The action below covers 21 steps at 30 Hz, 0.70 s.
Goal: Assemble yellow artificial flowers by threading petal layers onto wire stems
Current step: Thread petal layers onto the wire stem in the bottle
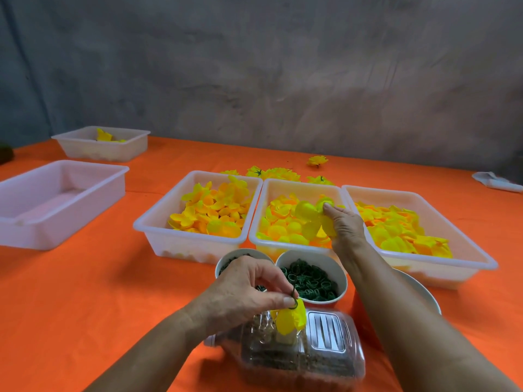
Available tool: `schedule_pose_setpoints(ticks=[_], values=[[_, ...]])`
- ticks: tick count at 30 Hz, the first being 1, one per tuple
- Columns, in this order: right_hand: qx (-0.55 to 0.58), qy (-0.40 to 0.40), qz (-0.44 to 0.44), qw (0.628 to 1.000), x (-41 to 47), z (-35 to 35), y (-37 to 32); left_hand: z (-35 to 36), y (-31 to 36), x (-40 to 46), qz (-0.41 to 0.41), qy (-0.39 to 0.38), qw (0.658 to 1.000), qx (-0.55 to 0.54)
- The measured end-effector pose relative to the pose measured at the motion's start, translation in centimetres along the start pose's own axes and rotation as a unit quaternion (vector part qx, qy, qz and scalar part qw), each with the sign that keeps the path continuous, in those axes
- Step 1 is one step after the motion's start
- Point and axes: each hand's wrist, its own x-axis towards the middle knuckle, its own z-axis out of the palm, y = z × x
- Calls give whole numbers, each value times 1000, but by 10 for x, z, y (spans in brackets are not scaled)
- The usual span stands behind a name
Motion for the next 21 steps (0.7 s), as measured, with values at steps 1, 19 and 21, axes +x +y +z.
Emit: schedule_pose_setpoints(ticks=[1,19,21], values=[[-1,-3,0,1000,-1,0,0,0,0,0,1,-1,1000,-1],[10,-181,56,982,-85,-5,-32,10,6,-9,-36,39,998,-44],[-8,-194,54,979,-97,-9,-34,11,7,-9,-40,46,997,-36]])
